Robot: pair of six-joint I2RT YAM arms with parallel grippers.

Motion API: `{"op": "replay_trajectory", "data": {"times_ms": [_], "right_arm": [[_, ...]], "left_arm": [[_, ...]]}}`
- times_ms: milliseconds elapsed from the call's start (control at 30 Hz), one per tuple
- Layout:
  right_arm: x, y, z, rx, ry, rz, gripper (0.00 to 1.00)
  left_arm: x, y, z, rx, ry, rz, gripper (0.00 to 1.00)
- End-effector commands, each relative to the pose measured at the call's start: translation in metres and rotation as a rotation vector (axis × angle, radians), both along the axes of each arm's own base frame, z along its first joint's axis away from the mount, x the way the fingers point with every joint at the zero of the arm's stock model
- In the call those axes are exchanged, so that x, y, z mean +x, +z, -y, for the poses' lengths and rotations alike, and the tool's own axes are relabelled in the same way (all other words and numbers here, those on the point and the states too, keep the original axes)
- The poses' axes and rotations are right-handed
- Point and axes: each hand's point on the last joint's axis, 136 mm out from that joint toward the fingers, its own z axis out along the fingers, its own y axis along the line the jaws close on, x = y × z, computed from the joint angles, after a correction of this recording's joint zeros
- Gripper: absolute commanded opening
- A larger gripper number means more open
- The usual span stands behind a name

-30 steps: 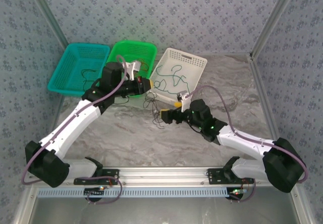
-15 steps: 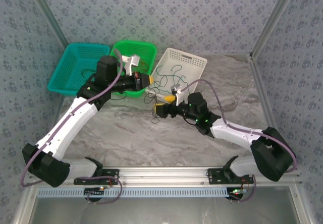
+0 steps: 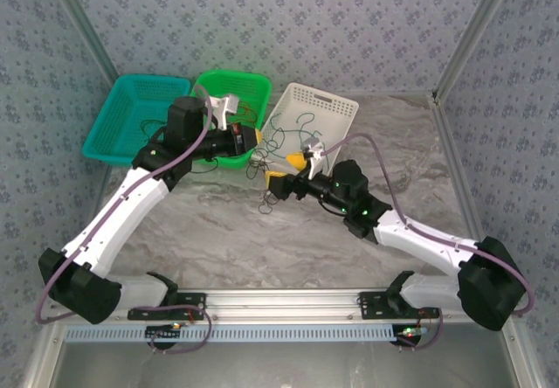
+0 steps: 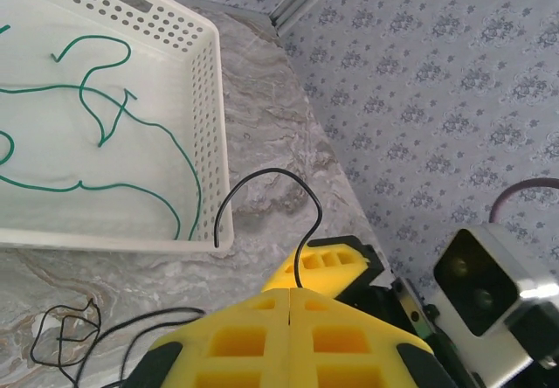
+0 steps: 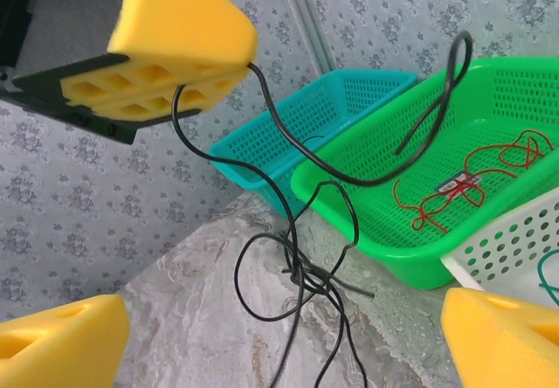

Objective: Untangle the cables

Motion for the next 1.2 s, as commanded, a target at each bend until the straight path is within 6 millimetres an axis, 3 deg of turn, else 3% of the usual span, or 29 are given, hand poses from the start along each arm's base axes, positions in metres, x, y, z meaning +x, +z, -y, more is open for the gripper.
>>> {"op": "replay_trajectory", "data": {"times_ms": [0,300,633,800,1167], "right_arm": [[0.012,-0.007,-0.001,-0.046,-0.076,-0.028,0.94],[0.019,-0.030,-0.035,-0.126,-0.127,-0.042,0.88],[0.028,-0.056,-0.048,-0.191,-0.152,-0.096,0.52],[0.031,-0.055,-0.042,-0.198,-0.178,-0.090,0.43],[0.028,-0.036,-0.035,-0.268,-0.162,0.009,0.09]], "left_arm": [[0.004,0.011,-0.002,-0.006,0.010,0.032,0.00],[0.004,0.014,-0.001,-0.009,0.002,0.042,0.00],[0.003,0.010,-0.003,0.001,0.010,0.040,0.00],[0.003,0.008,-0.004,0.007,0.013,0.040,0.00],[0.001,0.014,-0.005,-0.011,0.017,0.052,0.00]]}}
